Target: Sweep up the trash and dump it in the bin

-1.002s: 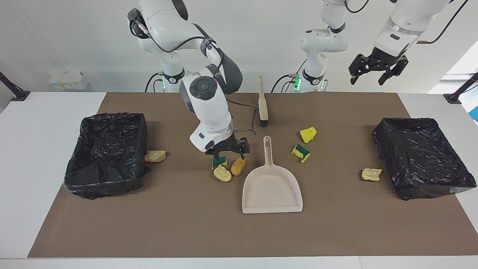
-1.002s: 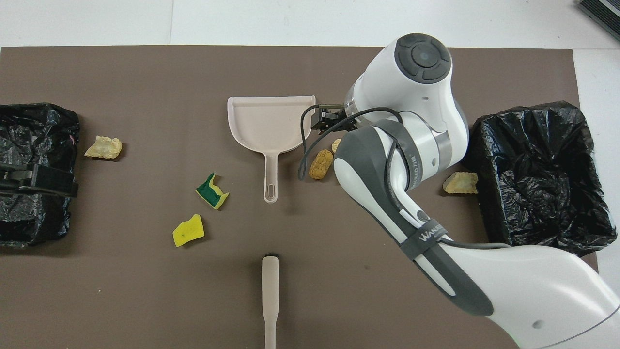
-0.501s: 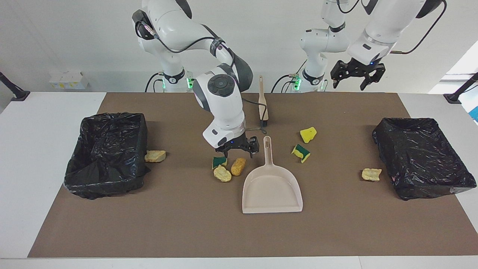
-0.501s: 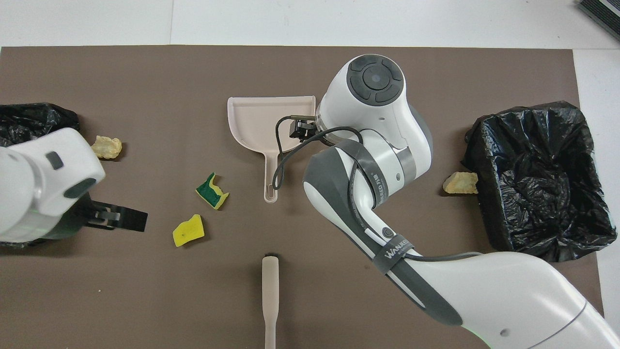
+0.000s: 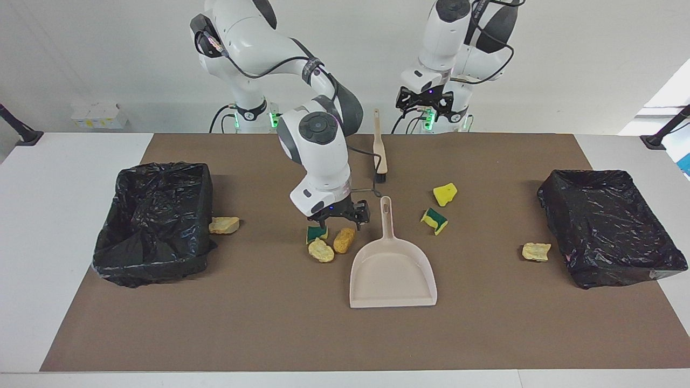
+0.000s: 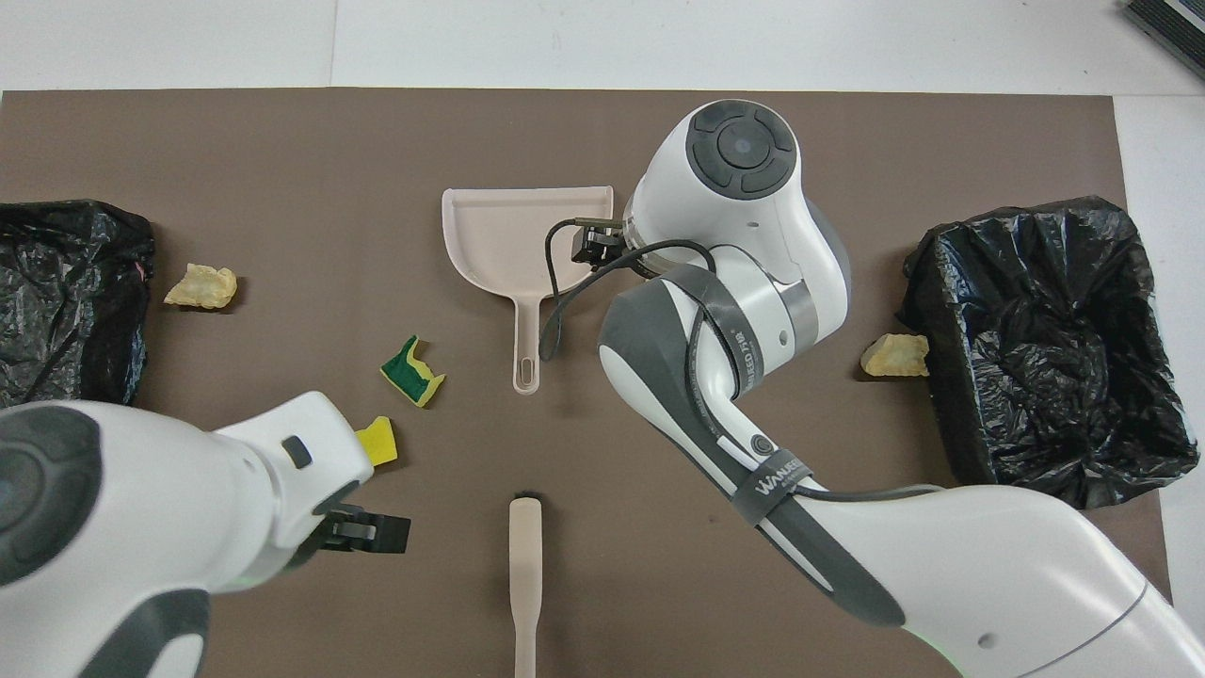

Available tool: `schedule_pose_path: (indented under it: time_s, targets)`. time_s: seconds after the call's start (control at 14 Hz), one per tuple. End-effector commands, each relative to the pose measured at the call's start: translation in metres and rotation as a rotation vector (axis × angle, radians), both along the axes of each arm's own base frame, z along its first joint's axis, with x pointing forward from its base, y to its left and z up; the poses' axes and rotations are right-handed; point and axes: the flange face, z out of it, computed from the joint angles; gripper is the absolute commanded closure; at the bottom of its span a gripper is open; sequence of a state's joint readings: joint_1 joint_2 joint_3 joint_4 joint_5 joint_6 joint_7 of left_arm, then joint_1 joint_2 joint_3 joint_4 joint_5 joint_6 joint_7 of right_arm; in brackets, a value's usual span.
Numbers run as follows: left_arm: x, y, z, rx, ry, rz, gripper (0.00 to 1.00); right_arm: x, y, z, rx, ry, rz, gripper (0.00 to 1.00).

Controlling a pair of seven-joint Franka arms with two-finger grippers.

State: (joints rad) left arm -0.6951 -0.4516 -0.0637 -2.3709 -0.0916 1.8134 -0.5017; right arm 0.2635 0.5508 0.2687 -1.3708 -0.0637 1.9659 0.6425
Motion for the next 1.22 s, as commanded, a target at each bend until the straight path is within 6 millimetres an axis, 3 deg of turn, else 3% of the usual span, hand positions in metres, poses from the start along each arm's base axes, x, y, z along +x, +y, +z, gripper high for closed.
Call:
schedule_pose_path:
  time_s: [0.0, 0.14, 0.36, 0.79, 0.93, 1.14]
  targets:
    - [-0.049, -0.020, -0.044, 0.002, -0.008, 0.011, 0.00, -0.005, -0.019, -0.004, -0.018, 0.003, 0.025, 0.00]
    - [-0.086, -0.038, -0.085, 0.007, -0.019, -0.005, 0.00, -0.004, -0.021, -0.004, -0.017, 0.001, 0.043, 0.00]
    - [-0.123, -0.060, -0.121, 0.018, -0.023, -0.049, 0.00, -0.004, -0.026, -0.007, -0.010, 0.016, 0.031, 0.00]
    - [-0.122, -0.070, -0.143, 0.030, -0.020, -0.031, 0.00, -0.004, -0.029, -0.008, -0.008, 0.018, 0.025, 0.00]
    - [-0.119, -0.069, -0.145, 0.036, -0.014, -0.038, 0.14, -0.004, -0.029, -0.008, -0.008, 0.019, 0.018, 0.00]
    - [-0.115, -0.072, -0.144, 0.041, -0.009, -0.044, 0.57, -0.007, -0.022, -0.006, -0.008, 0.019, 0.016, 0.00]
